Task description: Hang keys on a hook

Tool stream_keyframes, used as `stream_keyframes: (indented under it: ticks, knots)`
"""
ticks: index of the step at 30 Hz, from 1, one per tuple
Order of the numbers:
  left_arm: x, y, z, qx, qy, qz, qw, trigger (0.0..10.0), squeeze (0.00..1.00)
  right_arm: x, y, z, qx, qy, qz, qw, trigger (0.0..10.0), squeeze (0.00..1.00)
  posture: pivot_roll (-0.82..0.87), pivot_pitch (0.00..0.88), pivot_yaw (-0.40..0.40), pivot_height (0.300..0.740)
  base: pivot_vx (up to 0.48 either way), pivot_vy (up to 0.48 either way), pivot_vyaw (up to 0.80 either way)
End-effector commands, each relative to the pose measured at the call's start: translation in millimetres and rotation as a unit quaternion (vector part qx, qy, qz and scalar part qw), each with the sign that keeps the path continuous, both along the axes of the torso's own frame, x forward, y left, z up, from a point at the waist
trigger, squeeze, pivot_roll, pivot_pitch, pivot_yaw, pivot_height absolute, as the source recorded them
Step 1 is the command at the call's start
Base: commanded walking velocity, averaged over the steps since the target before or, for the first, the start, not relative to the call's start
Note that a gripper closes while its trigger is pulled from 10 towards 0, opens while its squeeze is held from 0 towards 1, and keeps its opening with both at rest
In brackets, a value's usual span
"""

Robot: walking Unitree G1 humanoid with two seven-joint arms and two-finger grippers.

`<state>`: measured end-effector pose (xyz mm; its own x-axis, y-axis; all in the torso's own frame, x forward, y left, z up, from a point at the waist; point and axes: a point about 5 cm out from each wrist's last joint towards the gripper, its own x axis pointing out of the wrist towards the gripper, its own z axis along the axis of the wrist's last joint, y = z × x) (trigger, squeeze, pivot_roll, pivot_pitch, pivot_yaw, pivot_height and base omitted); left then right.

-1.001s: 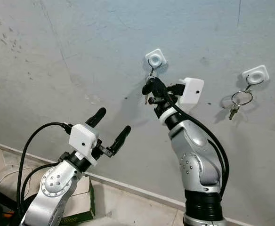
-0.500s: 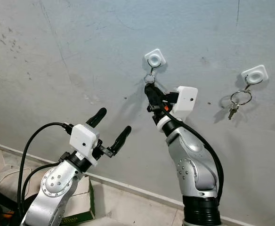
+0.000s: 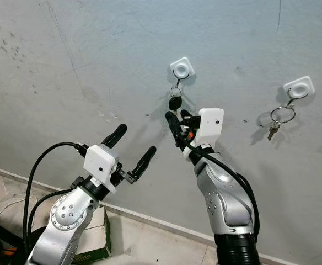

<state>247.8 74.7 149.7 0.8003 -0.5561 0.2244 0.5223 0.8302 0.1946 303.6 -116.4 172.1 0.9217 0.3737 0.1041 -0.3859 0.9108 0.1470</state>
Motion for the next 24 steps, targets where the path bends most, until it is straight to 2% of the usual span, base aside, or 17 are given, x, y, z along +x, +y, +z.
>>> stream_keyframes:
  ticks: [1,3,9,19,21,24]
  knots:
    - [1.1,2.2,-1,0.009,-0.004,0.009,1.0,10.0,0.0,-2.5,2.3,-2,-0.012,-0.002,0.004,1.0,10.0,1.0,0.03,0.0,0.042,0.74,0.0,0.0,0.0]
    - [1.7,14.4,-2,0.009,-0.004,0.052,0.999,10.0,0.0,-7.0,4.1,0,-0.021,-0.01,0.01,1.0,10.0,1.0,0.02,0.0,0.044,0.74,0.0,0.0,0.0]
    - [-2.3,26.5,-6,0.018,0.004,0.07,0.997,10.0,0.0,-17.8,-1.5,-3,-0.035,-0.016,-0.005,0.999,10.0,1.0,0.03,0.0,0.044,0.74,0.0,0.0,0.0]
    - [-14.2,48.4,-17,0.034,0.031,0.105,0.993,10.0,0.0,-55.5,-13.5,-22,-0.068,-0.003,-0.038,0.997,10.0,1.0,0.03,0.0,0.044,0.74,0.0,0.0,0.0]
    - [-19.0,54.9,-22,0.044,0.04,0.12,0.991,10.0,0.0,-63.1,-21.6,-28,-0.086,0.005,-0.072,0.994,10.0,1.0,0.03,0.0,0.044,0.74,0.0,0.0,0.0]
    - [-21.0,57.9,-24,0.05,0.044,0.131,0.989,10.0,0.0,-66.2,-24.9,-29,-0.098,0.006,-0.086,0.991,10.0,1.0,0.03,0.0,0.045,0.74,0.0,0.0,0.0]
